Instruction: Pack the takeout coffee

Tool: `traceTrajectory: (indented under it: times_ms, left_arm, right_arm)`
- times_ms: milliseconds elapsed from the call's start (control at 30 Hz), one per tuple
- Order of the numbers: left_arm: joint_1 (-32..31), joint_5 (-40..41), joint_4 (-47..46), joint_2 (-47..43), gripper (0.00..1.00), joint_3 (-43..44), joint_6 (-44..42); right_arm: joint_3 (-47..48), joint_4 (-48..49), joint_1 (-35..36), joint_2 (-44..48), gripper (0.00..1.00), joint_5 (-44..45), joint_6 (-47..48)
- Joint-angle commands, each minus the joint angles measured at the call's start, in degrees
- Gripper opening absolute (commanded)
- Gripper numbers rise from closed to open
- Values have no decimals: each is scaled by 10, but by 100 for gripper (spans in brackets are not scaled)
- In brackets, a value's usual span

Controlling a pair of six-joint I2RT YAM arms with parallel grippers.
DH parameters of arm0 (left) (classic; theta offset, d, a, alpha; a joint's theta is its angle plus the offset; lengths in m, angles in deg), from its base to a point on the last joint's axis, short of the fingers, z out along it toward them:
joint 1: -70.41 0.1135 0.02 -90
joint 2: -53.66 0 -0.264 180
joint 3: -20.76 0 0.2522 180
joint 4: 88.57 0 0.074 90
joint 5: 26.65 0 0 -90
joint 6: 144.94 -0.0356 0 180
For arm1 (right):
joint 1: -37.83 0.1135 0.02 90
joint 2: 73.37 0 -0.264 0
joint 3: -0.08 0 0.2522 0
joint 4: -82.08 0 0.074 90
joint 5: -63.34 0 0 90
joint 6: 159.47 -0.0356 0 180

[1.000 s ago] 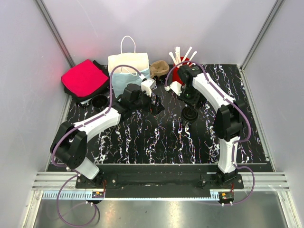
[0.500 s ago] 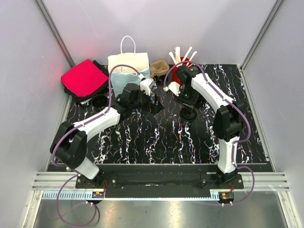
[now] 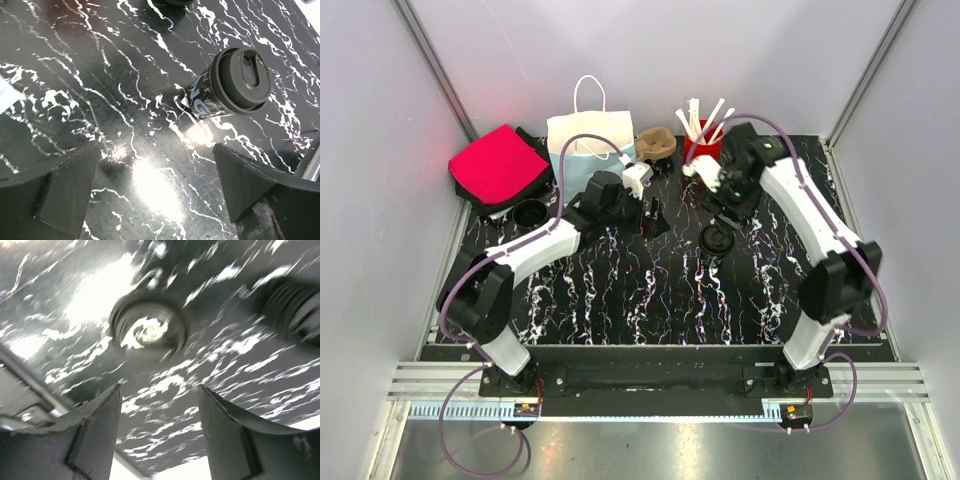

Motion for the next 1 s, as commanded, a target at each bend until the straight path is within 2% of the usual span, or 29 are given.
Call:
traceTrajectory:
  times_ms: [0,133,233,533,633,967]
  left_arm:
    - [-11,-35,15,32,99,71,0]
    - [-21,-62,52,70,99,122,4]
    - [-31,-78,67,101,99,158,8]
    - [-46,-126,96,187,99,245,22]
    - [-49,-132,108,207,99,263,22]
    - [-52,-165,136,259,99,338,38]
  right_arm:
    - [-110,-26,-59,98,70,-75,2]
    - [-199,56,-115,140,71,-151,-18]
    - [-232,97,-140,137,71,-204,-31]
    - [-263,215,-190,97,70,-298,-129]
    - [-274,256,-196,89,71,-300,-168]
    - [-299,305,-213,56,70,-317,-230]
